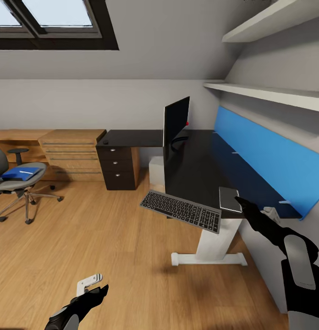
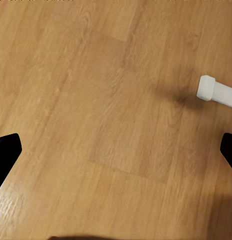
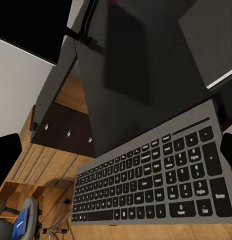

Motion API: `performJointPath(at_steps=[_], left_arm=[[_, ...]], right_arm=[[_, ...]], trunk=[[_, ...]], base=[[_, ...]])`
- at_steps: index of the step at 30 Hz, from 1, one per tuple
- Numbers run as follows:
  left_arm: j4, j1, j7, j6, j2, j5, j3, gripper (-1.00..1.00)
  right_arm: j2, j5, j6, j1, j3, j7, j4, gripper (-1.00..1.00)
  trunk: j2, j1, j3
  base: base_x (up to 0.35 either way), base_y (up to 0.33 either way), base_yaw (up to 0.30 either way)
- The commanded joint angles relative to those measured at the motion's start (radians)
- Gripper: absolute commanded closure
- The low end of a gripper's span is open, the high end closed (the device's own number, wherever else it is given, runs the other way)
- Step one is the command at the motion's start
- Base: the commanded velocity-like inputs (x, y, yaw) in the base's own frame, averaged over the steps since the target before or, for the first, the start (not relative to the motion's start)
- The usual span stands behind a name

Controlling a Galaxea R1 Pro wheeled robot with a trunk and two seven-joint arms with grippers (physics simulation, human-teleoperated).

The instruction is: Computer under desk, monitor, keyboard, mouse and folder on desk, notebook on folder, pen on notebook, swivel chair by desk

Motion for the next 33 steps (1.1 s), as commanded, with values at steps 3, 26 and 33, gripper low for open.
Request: performJointPath(at_steps=[3, 26, 33], left_arm=[[-0.002, -0.001, 0.009, 0.002, 0.001, 0.01, -0.004, -1.0], [-0.002, 0.0, 0.009, 0.002, 0.003, 0.01, -0.003, -1.0], [-0.002, -0.001, 0.011, 0.002, 0.003, 0.01, -0.003, -1.0]], right_arm=[[0.0, -0.01, 0.004, -0.001, -0.001, -0.009, -0.002, -1.0], [-0.006, -0.009, 0.004, -0.001, -0.002, -0.005, 0.001, -1.0], [-0.005, -0.007, 0.004, -0.001, -0.001, -0.005, 0.002, -1.0]], trunk=[[-0.022, 0.012, -0.006], [-0.183, 0.1, -0.051], [-0.232, 0.127, -0.073]], base=[[0.0, 0.0, 0.0], [0.0, 0.0, 0.0], [0.0, 0.0, 0.0]])
